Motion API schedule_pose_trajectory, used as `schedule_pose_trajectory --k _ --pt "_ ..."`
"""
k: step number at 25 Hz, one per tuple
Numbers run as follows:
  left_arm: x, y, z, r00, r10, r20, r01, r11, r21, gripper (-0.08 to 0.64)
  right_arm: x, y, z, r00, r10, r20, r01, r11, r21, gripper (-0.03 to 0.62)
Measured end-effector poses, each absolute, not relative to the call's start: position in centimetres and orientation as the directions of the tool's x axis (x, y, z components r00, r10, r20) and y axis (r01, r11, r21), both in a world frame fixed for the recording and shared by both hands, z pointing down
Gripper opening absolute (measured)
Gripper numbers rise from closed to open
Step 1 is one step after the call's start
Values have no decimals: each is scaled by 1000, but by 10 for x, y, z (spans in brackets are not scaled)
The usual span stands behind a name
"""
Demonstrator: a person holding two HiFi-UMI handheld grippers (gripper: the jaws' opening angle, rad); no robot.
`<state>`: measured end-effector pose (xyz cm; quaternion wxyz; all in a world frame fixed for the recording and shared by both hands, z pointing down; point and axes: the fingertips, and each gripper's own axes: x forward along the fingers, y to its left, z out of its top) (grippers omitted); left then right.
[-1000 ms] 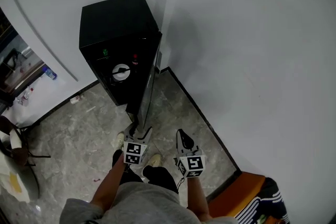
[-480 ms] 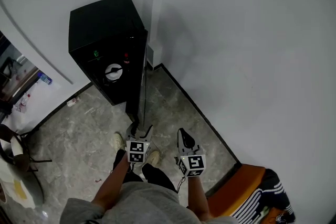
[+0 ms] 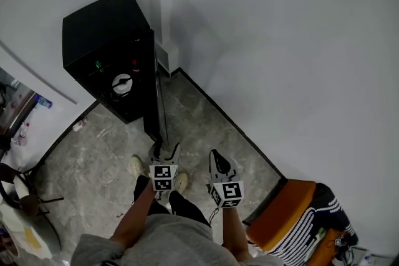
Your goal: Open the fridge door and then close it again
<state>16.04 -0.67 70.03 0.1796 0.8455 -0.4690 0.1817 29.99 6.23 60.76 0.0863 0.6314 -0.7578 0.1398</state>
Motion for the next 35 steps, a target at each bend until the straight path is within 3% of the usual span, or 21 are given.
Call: schedule_pose_trajectory --k 35 --pt "256 -4 699 682 -582 443 -699 -698 158 256 363 111 626 4 -937 349 -994 -42 -100 25"
